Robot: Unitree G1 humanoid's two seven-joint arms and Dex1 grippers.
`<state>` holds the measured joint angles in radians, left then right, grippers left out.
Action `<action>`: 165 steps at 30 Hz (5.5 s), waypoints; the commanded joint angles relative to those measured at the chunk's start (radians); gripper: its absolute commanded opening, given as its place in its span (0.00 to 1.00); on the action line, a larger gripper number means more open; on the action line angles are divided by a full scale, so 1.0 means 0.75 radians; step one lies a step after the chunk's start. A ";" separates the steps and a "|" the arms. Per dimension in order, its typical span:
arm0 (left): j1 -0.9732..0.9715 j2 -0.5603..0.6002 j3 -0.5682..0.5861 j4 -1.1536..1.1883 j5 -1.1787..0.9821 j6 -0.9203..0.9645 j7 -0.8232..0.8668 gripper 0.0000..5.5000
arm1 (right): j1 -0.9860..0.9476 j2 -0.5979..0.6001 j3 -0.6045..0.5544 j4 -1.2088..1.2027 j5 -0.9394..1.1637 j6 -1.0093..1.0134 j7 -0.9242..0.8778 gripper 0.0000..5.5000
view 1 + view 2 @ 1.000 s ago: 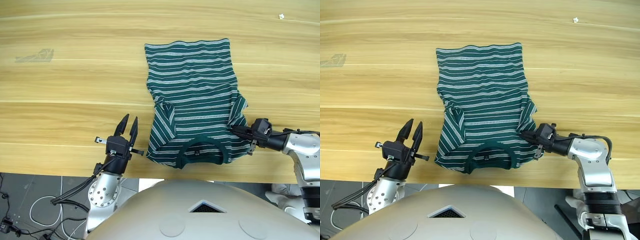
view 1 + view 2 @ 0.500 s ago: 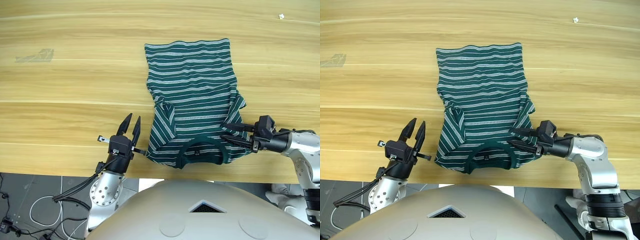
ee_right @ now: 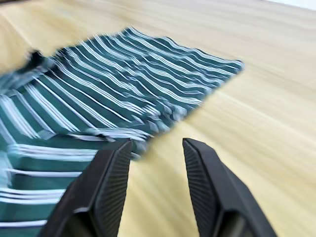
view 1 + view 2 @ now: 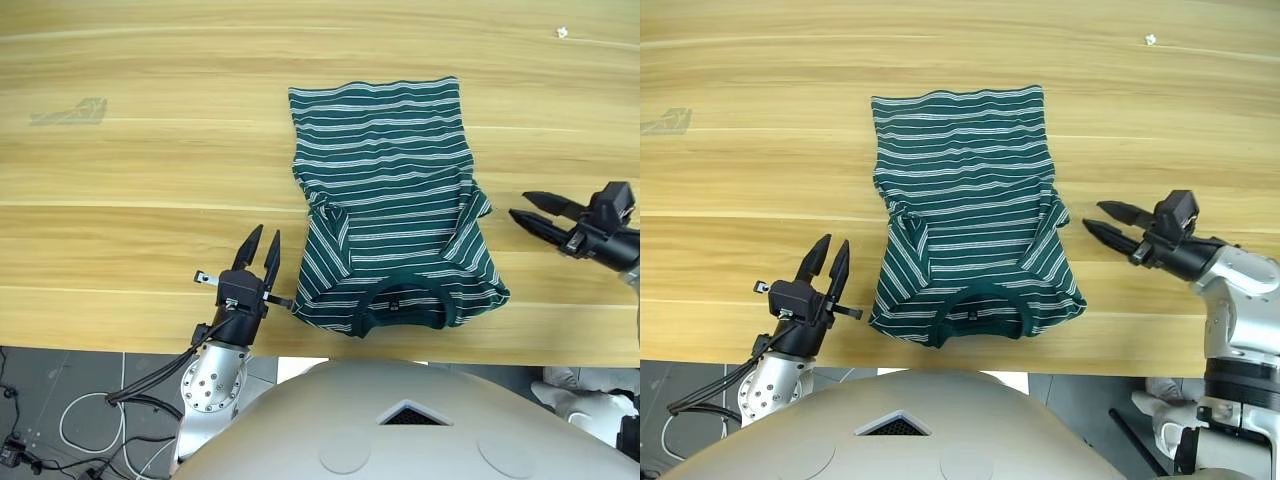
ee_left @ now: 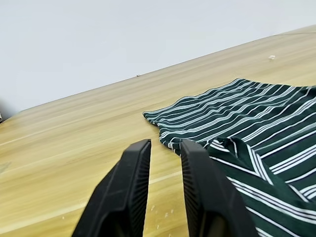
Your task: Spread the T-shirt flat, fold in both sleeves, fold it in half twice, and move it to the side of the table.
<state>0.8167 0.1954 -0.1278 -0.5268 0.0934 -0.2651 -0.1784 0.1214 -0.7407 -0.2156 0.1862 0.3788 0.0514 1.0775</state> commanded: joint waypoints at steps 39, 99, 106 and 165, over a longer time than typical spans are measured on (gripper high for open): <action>-0.060 0.005 0.007 0.050 -0.005 -0.005 0.005 0.20 | -0.162 0.098 0.242 0.226 -0.365 -0.393 -0.301 0.35; -0.667 0.362 -0.422 0.646 0.829 -0.121 -0.157 0.20 | -0.492 0.496 0.160 -0.101 -0.019 -0.391 -0.577 0.35; -0.639 0.599 -0.310 0.714 0.852 -0.111 -0.108 0.20 | -0.522 0.524 0.021 -0.176 -0.043 -0.460 -0.756 0.35; -0.192 1.156 0.128 0.578 1.434 -0.636 0.469 0.20 | 0.207 -0.027 0.455 0.450 -1.483 -2.198 -0.765 0.35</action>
<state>0.6604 1.0457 0.0210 -0.1038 1.1137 -0.7286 0.1982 0.2358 -0.7608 0.0849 0.5122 -0.6209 -1.6207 0.4756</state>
